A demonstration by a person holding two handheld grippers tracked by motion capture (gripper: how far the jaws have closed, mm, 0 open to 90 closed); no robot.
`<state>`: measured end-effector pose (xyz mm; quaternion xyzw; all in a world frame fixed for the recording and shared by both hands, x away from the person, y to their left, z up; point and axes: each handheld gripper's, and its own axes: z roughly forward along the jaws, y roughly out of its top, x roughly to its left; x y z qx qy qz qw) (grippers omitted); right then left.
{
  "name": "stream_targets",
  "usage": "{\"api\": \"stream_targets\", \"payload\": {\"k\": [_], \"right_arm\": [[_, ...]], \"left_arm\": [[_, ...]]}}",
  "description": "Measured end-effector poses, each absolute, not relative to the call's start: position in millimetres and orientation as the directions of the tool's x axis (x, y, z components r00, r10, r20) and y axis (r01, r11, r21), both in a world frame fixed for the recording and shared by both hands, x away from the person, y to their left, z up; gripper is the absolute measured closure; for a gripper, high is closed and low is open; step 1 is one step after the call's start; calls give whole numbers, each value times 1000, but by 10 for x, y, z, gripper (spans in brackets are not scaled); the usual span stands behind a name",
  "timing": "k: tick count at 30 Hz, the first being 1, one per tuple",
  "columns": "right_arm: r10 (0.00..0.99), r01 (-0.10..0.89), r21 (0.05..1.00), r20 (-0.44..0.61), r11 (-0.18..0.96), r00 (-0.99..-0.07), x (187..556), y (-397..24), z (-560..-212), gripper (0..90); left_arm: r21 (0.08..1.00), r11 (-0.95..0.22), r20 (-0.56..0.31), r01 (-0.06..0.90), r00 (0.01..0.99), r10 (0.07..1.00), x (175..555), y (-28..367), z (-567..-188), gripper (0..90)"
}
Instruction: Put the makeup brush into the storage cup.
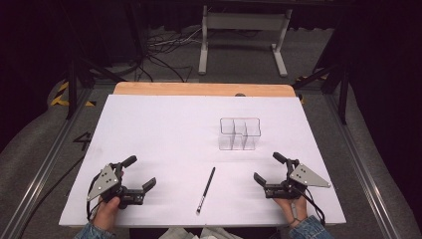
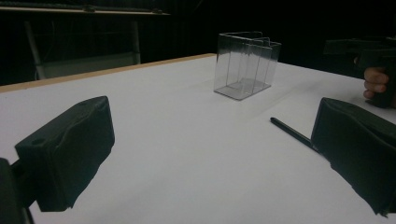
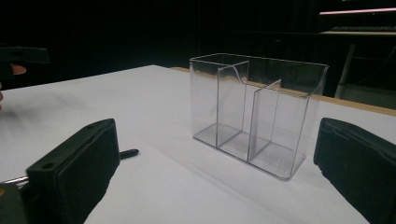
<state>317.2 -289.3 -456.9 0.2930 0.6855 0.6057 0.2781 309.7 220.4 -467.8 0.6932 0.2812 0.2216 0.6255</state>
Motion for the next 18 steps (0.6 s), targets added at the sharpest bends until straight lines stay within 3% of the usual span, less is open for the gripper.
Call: {"api": "stream_targets", "payload": {"k": [18], "right_arm": [[739, 69, 994, -19, 87, -673, 3176, -2905, -4551, 7]], "left_arm": [[992, -72, -29, 102, 748, 664, 3081, 2183, -4663, 0]]}}
